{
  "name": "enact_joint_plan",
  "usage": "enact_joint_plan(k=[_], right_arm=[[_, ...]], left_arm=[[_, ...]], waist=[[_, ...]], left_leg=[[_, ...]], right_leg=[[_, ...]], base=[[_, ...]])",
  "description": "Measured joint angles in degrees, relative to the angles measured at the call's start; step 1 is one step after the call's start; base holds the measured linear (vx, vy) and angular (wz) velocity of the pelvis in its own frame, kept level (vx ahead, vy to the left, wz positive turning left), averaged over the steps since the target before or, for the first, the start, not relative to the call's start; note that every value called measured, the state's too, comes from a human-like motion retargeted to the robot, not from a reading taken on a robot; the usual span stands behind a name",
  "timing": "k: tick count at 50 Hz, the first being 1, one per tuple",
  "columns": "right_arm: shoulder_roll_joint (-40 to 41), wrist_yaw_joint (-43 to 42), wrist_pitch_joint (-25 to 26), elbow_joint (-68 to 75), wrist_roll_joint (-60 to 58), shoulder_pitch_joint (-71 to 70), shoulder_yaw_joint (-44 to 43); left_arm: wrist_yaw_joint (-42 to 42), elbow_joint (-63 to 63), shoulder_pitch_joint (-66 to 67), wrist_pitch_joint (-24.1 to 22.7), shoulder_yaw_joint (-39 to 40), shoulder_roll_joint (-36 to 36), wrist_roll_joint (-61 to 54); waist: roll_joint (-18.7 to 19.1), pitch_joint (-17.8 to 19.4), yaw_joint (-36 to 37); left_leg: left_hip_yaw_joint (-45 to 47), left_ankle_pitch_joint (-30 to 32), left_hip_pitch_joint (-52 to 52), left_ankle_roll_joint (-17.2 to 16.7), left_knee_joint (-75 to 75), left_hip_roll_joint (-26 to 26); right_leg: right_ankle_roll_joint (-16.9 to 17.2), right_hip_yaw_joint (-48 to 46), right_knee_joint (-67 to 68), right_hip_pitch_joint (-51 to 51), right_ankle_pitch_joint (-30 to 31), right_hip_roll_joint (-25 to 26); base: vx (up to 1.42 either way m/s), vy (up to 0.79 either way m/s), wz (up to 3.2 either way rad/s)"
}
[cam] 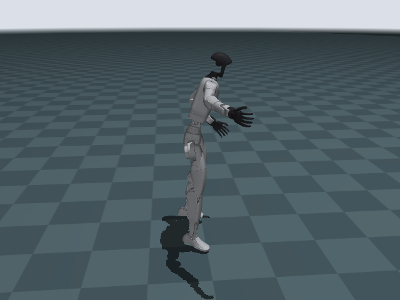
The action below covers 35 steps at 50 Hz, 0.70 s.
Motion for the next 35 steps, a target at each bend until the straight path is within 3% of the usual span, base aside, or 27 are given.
enact_joint_plan(k=[2, 3, 5, 7, 9, 10, 12, 15, 18, 22, 25, 32, 35], right_arm=[[-12.1, 1.7, 7.4, 19.9, -8.3, -13.4, -1.1], [-17.9, 1.6, 10.2, 28.1, -12.8, -19.9, -0.5], [-26.5, 0.7, 13.6, 37.5, -18.8, -30.2, 1.6], [-28.7, 1.3, 14.1, 35.7, -18.7, -33.8, 2.8], [-28.1, 1.5, 13.3, 29.9, -17.6, -39.9, 6.3], [-26.6, 1.2, 11.9, 25.4, -17.3, -42.4, 8.4], [-19.3, -4.5, 6.5, 11.4, -17.3, -49.9, 18.7], [-8.0, -11.3, -2.5, -9.2, -19.3, -55.8, 30.8], [3.1, -14.6, -8.2, -28.8, -25.4, -49.9, 33.8], [14.3, -16.7, -8.6, -47.8, -36.7, -36.6, 33.9], [19.9, -16.5, -7.5, -55.2, -43.5, -28.5, 36.1], [35.9, -20.3, -7.0, -60.1, -51.3, -12.8, 46.7], [42.8, -18.1, -5.8, -56.5, -55.0, -9.9, 50.7]], left_arm=[[-4.0, -2.5, -4.7, 0.9, -4.7, 5.2, -0.3], [-5.5, -4.2, -7.1, 1.2, -6.8, 7.8, -0.6], [-7.7, -8.2, -11.6, 1.4, -9.6, 13.0, -2.0], [-8.1, -11.0, -14.8, 1.0, -10.5, 16.3, -3.3], [-6.9, -13.1, -20.4, 1.0, -11.6, 20.9, -4.2], [-5.8, -13.3, -22.7, 1.0, -11.7, 22.3, -3.3], [-1.4, -10.1, -26.5, 1.9, -10.8, 21.7, 1.5], [4.1, -4.7, -29.1, 2.7, -6.4, 14.7, 6.6], [7.0, -3.1, -30.5, 2.2, -0.7, 2.2, 1.6], [7.4, -6.6, -32.7, 1.0, 0.2, -10.7, -11.2], [5.3, -10.4, -32.9, 1.3, -3.3, -16.2, -15.3], [6.6, -16.5, -27.8, 0.5, -14.1, -21.2, -14.0], [8.1, -16.7, -25.9, 0.5, -16.4, -21.4, -11.0]], waist=[[2.9, -0.5, 2.9], [4.0, -0.5, 4.9], [4.6, -0.2, 8.5], [3.0, 0.0, 10.2], [0.6, 2.0, 12.0], [-0.4, 2.7, 12.3], [-2.2, 3.1, 9.9], [-2.4, 2.9, 6.3], [-0.7, 2.8, 2.3], [1.8, 0.9, -1.0], [2.7, -1.1, -2.0], [2.4, -3.6, 4.4], [3.9, -3.6, 6.2]], left_leg=[[-7.4, -0.6, -1.7, -1.6, 0.9, -2.7], [-7.3, -0.8, -2.3, -0.8, 1.4, -3.2], [-0.6, -2.6, -3.4, 2.7, 4.4, -2.9], [6.7, -8.0, -3.4, 6.2, 8.7, -1.1], [10.1, -16.2, -3.7, 6.6, 16.5, 1.8], [10.8, -19.5, -3.7, 5.6, 19.5, 3.5], [12.0, -22.7, -3.6, 4.9, 24.3, 4.8], [14.2, -20.9, -1.2, 2.4, 23.3, 8.6], [13.7, -15.7, 4.8, 4.8, 14.6, 8.7], [13.4, -6.0, 6.9, 8.9, 5.9, 13.1], [14.7, -1.2, 5.0, 10.0, 4.0, 14.4], [-0.8, -4.3, 1.7, 6.7, -0.1, 2.3], [-2.9, -4.4, 1.7, 8.7, -3.5, 1.3]], right_leg=[[0.0, 11.1, 1.0, 0.3, -0.2, 5.0], [0.0, 13.5, 2.0, 0.4, -2.0, 5.3], [0.0, 11.8, 3.1, 0.3, -7.2, 0.9], [0.0, 5.1, 0.4, 0.1, -11.8, -6.0], [0.0, -0.8, -2.3, -0.8, -16.8, -11.3], [0.0, -3.7, -3.8, -1.2, -18.8, -13.1], [0.0, -8.1, -4.8, -1.8, -17.2, -17.1], [0.0, -9.6, -4.2, -3.0, -10.1, -15.7], [-0.4, -9.0, -1.1, -1.9, -10.1, -14.9], [-4.9, -13.2, 1.8, -1.1, -13.9, -10.2], [-6.7, -16.6, 3.1, -0.4, -17.0, -8.1], [-5.8, -16.4, 4.5, 1.3, -16.5, -3.7], [-6.2, -14.8, 9.7, 0.5, -14.4, -0.7]], base=[[0.27, -0.75, -1.65], [0.31, -0.55, -1.78], [0.33, -0.42, -1.67], [0.32, -0.54, -1.36], [0.31, -0.73, -1.25], [0.36, -0.71, -1.02], [0.38, -0.65, -0.85], [0.38, -0.70, -0.71], [0.51, -0.51, -0.04], [0.42, -0.66, 0.54], [0.36, -0.62, 0.79], [0.30, -0.44, 0.01], [0.25, -0.33, -0.38]])
